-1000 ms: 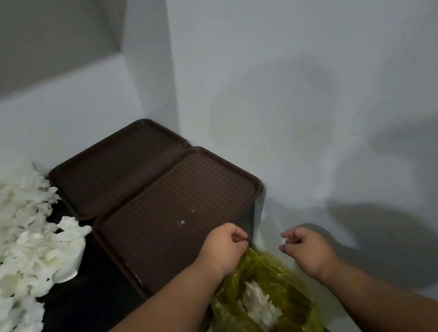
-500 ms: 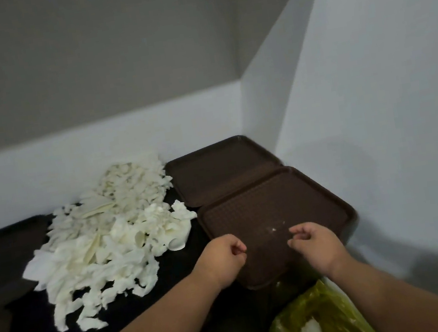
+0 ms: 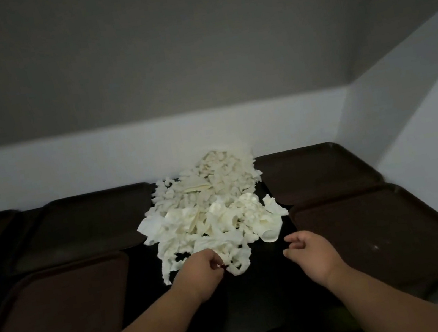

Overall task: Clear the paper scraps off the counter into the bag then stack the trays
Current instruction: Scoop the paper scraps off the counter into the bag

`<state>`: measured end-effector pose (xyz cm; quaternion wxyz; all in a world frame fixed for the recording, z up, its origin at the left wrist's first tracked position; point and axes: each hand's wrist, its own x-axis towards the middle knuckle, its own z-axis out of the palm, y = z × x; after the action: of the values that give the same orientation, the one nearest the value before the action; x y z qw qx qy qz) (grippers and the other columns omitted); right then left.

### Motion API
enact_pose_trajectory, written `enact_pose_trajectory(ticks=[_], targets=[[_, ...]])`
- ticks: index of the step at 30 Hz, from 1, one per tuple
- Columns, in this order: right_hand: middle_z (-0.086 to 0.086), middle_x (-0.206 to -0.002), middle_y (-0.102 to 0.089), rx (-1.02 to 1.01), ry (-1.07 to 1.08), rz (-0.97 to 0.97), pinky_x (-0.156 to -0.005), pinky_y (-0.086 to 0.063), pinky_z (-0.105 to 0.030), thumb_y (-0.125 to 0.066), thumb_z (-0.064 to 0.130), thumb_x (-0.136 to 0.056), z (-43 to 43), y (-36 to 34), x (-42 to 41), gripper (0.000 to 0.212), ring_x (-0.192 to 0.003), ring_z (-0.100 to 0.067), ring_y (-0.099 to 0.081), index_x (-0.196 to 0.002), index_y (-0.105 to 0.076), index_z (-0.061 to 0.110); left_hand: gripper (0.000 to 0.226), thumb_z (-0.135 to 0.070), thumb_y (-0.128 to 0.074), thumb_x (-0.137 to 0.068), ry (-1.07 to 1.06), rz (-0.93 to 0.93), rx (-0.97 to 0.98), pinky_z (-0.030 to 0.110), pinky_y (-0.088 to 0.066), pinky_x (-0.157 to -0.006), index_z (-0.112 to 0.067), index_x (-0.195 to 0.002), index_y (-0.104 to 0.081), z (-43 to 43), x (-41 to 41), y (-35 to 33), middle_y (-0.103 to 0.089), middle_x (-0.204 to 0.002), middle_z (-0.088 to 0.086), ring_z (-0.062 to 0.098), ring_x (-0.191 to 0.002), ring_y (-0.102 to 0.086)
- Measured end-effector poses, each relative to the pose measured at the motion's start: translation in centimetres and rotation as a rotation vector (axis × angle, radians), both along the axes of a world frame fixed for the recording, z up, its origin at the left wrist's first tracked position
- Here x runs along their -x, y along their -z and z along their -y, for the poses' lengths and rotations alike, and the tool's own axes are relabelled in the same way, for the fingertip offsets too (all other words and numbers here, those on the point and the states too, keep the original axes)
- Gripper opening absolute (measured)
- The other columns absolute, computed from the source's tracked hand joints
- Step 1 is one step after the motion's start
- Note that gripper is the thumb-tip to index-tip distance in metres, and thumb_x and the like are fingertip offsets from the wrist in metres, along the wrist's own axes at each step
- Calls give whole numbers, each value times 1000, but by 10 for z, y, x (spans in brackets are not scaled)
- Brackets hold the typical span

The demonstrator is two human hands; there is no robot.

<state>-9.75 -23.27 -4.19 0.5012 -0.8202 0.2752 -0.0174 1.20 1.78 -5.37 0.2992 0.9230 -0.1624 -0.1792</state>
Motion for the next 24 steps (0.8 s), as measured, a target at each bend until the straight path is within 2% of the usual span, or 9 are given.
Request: enact_pose_trajectory(ticks=[2, 4, 6, 11, 14, 17, 19, 21, 24], targets=[[4, -107, -63, -18, -31, -13, -78, -49, -20, -73, 21, -87, -20, 5, -12, 30, -95, -9, -63, -115, -65, 25, 16, -32, -66, -88, -34, -10, 0, 25, -55, -74, -37, -103, -62, -21, -7, 7, -60, -105, -11, 4, -85, -61], [4, -108, -62, -32, -61, -26, -78, -49, -20, -74, 20, -86, -37, 11, -21, 30, -95, -8, -63, -114, -64, 26, 34, -33, -66, -87, -69, -24, -5, 23, -54, -73, -35, -119, -59, -35, -14, 12, -55, -118, -9, 6, -91, -61], [4, -107, -62, -41, -87, -39, -76, -48, -18, -75, 19, -85, -47, 17, -30, 30, -95, -7, -62, -112, -65, 26, 52, -35, -68, -84, -96, -6, -6, 27, -54, -83, -36, -133, -52, -40, -21, 17, -48, -128, -6, 13, -108, -58], [7, -108, -63, 5, -171, -73, -76, -46, -15, -77, 22, -81, -45, 29, -50, 32, -97, -4, -62, -111, -67, 29, 70, -37, -67, -84, 15, 60, -49, 38, -42, -108, -44, -147, -36, -14, -36, 16, -34, -146, -3, 25, -139, -32], [11, -107, -60, 79, -247, -98, -73, -44, -12, -77, 24, -81, -35, 31, -62, 33, -95, -3, -60, -112, -66, 31, 78, -38, -66, -86, 137, 73, -208, 45, -31, -117, -49, -151, -25, 13, -40, 14, -9, -162, 3, 30, -149, -10], [13, -112, -57, 148, -355, -129, -74, -41, -7, -74, 27, -82, -26, 34, -74, 39, -97, -1, -57, -119, -65, 32, 77, -45, -66, -86, 191, 44, -360, 50, -32, -114, -48, -151, -25, 33, -45, 18, -3, -162, 5, 34, -148, -7], [12, -120, -55, 193, -428, -158, -82, -42, -10, -73, 30, -81, -20, 40, -84, 46, -106, -3, -55, -126, -62, 31, 69, -44, -67, -86, 156, 30, -392, 48, -38, -110, -45, -147, -35, 37, -51, 24, -14, -156, 5, 33, -143, -19], [11, -125, -50, 221, -478, -184, -90, -44, -15, -72, 32, -79, -17, 45, -94, 52, -115, -7, -53, -130, -59, 33, 56, -38, -66, -86, 110, 28, -377, 42, -45, -103, -38, -138, -46, 36, -58, 32, -31, -141, 4, 30, -131, -36], [11, -131, -42, 327, -584, -180, -97, -41, -21, -71, 39, -77, -19, 48, -110, 65, -123, -13, -48, -138, -48, 35, 41, -25, -63, -86, 80, 20, -348, 35, -48, -92, -31, -126, -52, 32, -65, 37, -42, -124, 1, 24, -114, -48]])
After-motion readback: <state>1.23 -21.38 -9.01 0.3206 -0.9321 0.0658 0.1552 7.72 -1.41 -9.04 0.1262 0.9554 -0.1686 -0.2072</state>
